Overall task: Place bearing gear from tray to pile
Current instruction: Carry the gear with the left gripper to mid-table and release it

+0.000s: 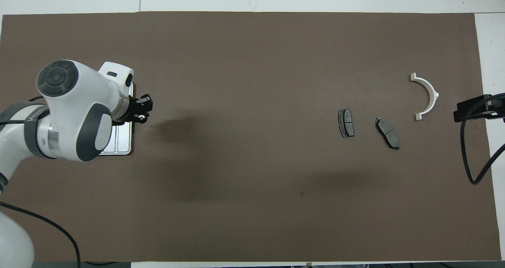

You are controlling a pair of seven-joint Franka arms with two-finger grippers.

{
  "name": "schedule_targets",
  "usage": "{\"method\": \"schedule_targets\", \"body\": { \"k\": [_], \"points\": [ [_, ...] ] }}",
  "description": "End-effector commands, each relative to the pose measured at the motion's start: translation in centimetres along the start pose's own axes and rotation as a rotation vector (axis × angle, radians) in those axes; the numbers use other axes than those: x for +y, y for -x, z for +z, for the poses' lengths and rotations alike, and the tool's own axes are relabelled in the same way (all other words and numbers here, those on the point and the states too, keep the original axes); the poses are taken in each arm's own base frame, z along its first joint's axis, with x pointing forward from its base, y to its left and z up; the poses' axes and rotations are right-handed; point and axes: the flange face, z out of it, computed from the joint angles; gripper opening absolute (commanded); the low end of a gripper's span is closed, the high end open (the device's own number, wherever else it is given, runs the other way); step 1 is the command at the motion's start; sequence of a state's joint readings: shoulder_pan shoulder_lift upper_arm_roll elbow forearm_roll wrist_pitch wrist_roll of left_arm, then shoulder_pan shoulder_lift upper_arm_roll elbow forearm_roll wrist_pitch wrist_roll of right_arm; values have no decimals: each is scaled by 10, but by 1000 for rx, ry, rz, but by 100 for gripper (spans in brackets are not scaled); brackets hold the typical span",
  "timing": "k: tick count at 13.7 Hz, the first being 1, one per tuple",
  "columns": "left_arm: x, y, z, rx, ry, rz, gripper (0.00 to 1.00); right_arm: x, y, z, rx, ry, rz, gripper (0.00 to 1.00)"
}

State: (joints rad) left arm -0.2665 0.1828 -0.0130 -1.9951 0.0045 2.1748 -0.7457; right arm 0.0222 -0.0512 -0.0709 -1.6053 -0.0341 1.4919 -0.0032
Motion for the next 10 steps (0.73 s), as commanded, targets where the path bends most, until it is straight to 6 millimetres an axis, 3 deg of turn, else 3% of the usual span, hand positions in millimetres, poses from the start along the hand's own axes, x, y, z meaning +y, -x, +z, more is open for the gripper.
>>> {"method": "schedule_targets", "body": {
  "k": [1,4,7,9,10],
  "points": [
    [70,47,-10,19,22,-159,0,2,6,-1,19,-16,-7,100],
    [129,107,-19,34,71,-223,0,22,-2,6,42,-31,-17,100],
    [195,124,-11,14,12,-273,0,27,-20,17,55,-30,-12,100],
    [208,145,6,14,-26,-332,0,28,-31,25,70,-28,-10,100],
    [210,145,16,20,-32,-354,0,28,-33,28,69,-27,-10,100]
  ]
}}
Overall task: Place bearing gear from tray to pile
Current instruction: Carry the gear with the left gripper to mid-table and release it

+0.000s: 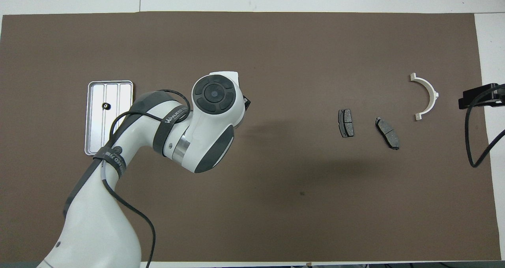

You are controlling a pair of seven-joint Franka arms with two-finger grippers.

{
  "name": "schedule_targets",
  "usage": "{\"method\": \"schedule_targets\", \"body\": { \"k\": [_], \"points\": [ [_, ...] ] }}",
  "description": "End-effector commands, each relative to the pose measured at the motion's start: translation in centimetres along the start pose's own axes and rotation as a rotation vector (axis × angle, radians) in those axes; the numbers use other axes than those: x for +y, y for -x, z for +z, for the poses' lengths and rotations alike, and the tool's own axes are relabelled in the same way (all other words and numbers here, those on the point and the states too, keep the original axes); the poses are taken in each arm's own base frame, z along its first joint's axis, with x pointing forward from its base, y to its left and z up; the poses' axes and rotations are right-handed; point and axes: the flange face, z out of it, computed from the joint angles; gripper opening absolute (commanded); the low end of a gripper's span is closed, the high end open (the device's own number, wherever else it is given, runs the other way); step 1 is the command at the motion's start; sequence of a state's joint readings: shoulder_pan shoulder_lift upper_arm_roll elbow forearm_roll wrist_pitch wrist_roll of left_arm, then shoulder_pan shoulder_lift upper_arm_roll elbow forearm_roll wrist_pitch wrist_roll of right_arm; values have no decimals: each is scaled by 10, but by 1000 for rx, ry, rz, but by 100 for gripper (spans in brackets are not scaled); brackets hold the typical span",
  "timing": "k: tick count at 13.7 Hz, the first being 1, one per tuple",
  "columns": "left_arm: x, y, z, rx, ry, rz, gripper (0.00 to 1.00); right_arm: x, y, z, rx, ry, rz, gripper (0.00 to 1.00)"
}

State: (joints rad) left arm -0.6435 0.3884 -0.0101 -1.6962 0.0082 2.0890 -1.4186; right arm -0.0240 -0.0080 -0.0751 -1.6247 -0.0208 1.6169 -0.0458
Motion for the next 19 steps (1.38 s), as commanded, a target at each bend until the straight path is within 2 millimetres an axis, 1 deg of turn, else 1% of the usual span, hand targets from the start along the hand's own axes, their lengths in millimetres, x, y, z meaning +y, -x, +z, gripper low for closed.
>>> {"method": "schedule_targets", "body": {
  "k": [1,2,3,4,5,6,7,9,12,13,14,17,18,19],
  "points": [
    [15,6,16,22,-25,-59,0,3,-8,9,7,-17,-16,100],
    [16,7,19,22,-25,-61,0,3,-12,13,13,-16,-16,100],
    [19,11,24,20,-6,-68,0,3,-17,23,18,-15,-16,100],
    [23,10,32,25,15,-92,0,7,-22,36,11,-14,-20,100],
    [25,11,34,18,22,-100,0,17,-26,46,13,-13,-25,100],
    [27,12,38,19,34,-99,0,19,-29,50,13,-13,-30,100],
    [28,13,41,25,61,-95,0,19,-30,52,10,-13,-31,100],
    [25,16,65,27,48,-90,0,20,-30,52,11,-12,-28,100],
    [25,16,66,27,54,-89,0,19,-35,59,11,-11,-33,100],
    [22,16,70,28,43,-88,0,19,-37,60,19,-10,-33,100],
    [21,15,72,29,38,-88,0,16,-40,67,13,-10,-36,100],
    [16,14,79,38,24,-82,0,14,-45,75,5,-10,-38,100],
    [15,14,81,37,19,-82,14,14,-45,76,7,-10,-39,100],
    [14,15,83,37,20,-80,38,14,-45,76,8,-10,-39,100]
  ]
}}
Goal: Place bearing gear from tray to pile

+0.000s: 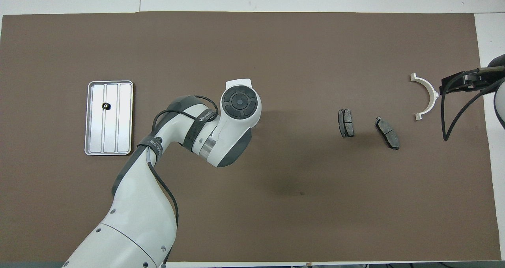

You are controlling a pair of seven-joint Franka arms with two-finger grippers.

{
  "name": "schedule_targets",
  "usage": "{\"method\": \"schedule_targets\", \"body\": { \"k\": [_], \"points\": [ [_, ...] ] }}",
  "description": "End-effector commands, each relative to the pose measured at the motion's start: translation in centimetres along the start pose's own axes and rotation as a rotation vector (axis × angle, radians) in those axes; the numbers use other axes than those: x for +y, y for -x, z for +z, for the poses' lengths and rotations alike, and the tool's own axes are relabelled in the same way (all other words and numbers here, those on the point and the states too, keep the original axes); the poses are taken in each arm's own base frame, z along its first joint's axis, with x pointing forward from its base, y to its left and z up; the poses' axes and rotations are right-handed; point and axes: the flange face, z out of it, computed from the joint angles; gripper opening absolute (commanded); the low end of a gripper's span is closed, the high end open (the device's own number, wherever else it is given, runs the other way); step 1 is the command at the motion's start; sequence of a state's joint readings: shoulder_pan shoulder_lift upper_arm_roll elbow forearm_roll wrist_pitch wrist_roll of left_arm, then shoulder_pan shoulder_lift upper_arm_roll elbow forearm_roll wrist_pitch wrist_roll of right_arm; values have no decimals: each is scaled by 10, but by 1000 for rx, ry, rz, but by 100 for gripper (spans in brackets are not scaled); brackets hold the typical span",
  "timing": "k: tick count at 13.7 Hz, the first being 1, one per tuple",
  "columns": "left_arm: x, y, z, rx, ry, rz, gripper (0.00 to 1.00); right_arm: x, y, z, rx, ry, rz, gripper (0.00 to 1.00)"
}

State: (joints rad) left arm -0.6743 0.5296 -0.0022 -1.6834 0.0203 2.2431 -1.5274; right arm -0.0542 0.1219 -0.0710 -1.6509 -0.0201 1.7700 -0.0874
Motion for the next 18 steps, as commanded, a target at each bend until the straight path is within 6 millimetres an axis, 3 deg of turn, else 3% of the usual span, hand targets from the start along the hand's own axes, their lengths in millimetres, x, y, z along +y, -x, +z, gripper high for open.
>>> {"method": "schedule_targets", "body": {
  "k": [1,2,3,5,6,9,12,14,16,18],
  "points": [
    [-7,1,7,24,1,-3,61,1,-1,1,14,-17,-19,100],
    [-6,-1,3,25,0,-6,94,-1,0,2,11,-18,-22,100],
    [-5,-4,0,27,-2,-10,99,-3,-1,2,11,-19,-20,100],
    [-4,-28,-12,32,7,-42,100,-10,-4,5,9,-39,-1,100],
    [-9,-50,-20,45,-8,-69,97,-8,-11,10,11,-115,35,100],
    [-24,-101,-41,84,-51,-23,95,-25,-47,13,32,-96,-7,100],
    [-54,-186,-65,72,-62,80,87,-86,-73,27,42,-95,-38,100],
    [-79,-238,-75,59,-73,177,86,-141,-81,35,47,-89,-35,100],
    [-102,-278,-75,44,-89,276,84,-221,-75,50,55,-42,-76,100],
    [-132,-318,-72,24,-102,396,84,-279,-62,61,46,-27,-47,100]
  ]
}}
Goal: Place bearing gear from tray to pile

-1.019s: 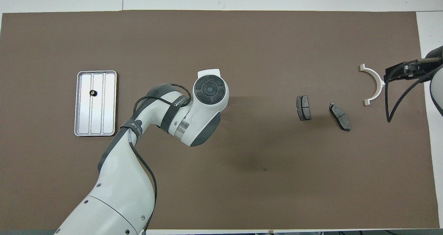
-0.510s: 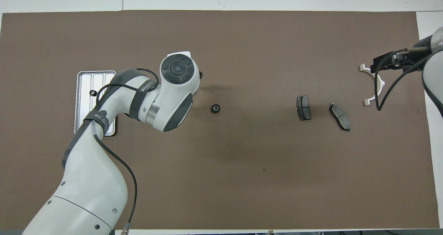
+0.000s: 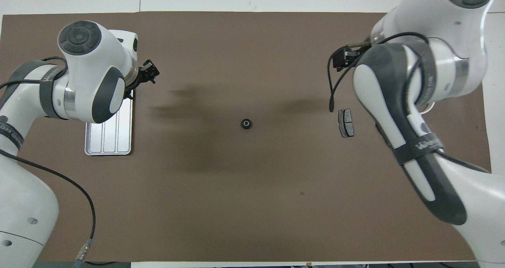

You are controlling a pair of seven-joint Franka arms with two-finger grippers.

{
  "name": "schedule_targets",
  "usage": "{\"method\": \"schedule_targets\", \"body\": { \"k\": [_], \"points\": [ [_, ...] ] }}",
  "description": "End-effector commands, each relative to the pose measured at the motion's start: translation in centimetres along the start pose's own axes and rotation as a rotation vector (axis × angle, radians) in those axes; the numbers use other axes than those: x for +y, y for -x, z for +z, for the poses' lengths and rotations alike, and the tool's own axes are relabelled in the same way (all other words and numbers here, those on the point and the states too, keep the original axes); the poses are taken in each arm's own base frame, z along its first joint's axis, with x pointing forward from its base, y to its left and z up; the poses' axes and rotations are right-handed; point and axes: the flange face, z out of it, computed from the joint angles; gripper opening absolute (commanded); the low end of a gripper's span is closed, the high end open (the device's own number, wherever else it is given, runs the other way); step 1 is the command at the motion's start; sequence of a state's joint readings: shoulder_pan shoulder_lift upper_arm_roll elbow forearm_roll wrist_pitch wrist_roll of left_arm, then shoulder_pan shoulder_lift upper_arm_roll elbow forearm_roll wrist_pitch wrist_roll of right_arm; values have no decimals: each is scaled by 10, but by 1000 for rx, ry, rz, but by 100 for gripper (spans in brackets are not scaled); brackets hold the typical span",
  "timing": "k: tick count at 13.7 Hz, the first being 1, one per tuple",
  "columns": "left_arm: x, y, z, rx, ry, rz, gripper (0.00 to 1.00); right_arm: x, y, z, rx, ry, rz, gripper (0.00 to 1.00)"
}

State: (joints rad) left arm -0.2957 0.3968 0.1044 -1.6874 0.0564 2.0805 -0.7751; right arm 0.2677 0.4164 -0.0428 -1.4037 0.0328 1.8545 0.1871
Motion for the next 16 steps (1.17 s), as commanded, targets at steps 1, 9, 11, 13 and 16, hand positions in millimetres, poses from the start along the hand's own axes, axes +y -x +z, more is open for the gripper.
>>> {"method": "schedule_targets", "body": {
  "k": [1,9,11,13,16],
  "points": [
    [-49,-25,8,-34,-2,145,84,-64,7,10,3,11,7,100],
    [-118,-60,36,0,96,298,73,-212,69,88,-16,-26,84,100],
    [-120,-59,40,-5,93,340,70,-227,82,106,-31,-17,77,100],
    [-131,-59,52,-12,89,345,69,-238,93,122,-26,-22,59,100],
    [-138,-44,68,-8,91,362,68,-235,91,129,-25,-22,60,100]
  ]
}}
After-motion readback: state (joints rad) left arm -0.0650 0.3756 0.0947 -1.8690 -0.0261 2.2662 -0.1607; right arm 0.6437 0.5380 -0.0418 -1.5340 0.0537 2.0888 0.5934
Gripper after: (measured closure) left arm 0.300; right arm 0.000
